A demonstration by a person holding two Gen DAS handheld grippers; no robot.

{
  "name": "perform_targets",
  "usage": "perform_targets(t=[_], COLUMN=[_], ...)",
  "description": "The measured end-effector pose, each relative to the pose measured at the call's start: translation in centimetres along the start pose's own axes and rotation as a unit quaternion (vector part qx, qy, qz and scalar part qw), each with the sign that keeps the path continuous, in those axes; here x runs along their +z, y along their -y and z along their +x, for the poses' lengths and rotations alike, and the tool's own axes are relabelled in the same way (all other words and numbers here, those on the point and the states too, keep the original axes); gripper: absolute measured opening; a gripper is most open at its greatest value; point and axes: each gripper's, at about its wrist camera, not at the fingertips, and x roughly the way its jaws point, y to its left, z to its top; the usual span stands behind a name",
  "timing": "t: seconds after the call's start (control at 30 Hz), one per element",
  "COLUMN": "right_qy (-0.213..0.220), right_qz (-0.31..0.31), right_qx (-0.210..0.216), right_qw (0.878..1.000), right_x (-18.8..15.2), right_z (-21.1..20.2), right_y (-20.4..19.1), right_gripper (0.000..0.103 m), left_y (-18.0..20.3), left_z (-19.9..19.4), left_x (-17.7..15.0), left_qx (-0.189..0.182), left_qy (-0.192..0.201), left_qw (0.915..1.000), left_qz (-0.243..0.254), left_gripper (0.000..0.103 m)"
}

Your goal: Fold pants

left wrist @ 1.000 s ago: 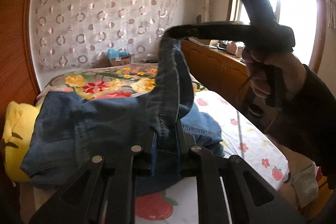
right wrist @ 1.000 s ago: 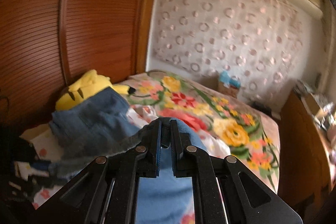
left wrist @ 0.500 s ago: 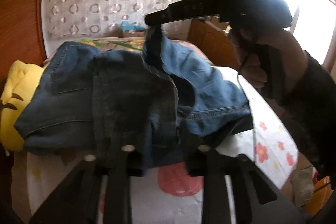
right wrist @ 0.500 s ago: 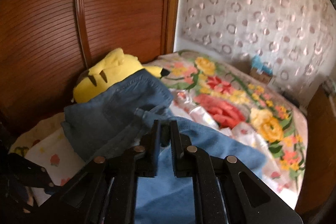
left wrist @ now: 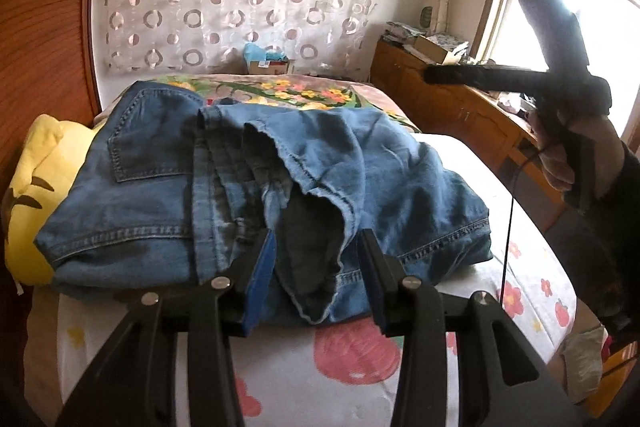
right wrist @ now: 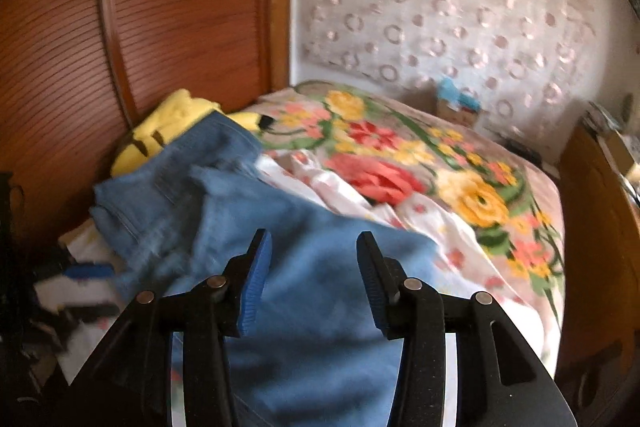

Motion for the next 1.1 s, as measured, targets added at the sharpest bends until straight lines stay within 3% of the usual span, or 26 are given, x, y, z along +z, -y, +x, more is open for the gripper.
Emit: perform_targets(t=[0.3, 0.67, 1.1], right_qy=[-0.015, -0.048, -0.085], right_qz=[0.044, 0.08, 0.097], right_qx=[-0.029, 0.01, 0.038], right_qw=[0.998, 0.996, 0.991], right_x=[-4.7, -8.3, -10.1], right_z=[-3.5, 1.0, 5.7], right_y=[4.9, 5.8, 7.2], right_gripper=[0.045, 0.045, 0.045], left_y=[1.5, 1.1, -1.1], left_z=[0.8, 3.1, 9.8], left_x=[0.5, 3.2, 6.4], left_qx=[0.002, 0.021, 0.052], left_qy=[-0.001, -0.01, -0.056], left_qw=[1.0, 0.9997, 0.9971], left_qz=[0.009, 0.009, 0.002], left_gripper=[0.041, 0.041, 0.041])
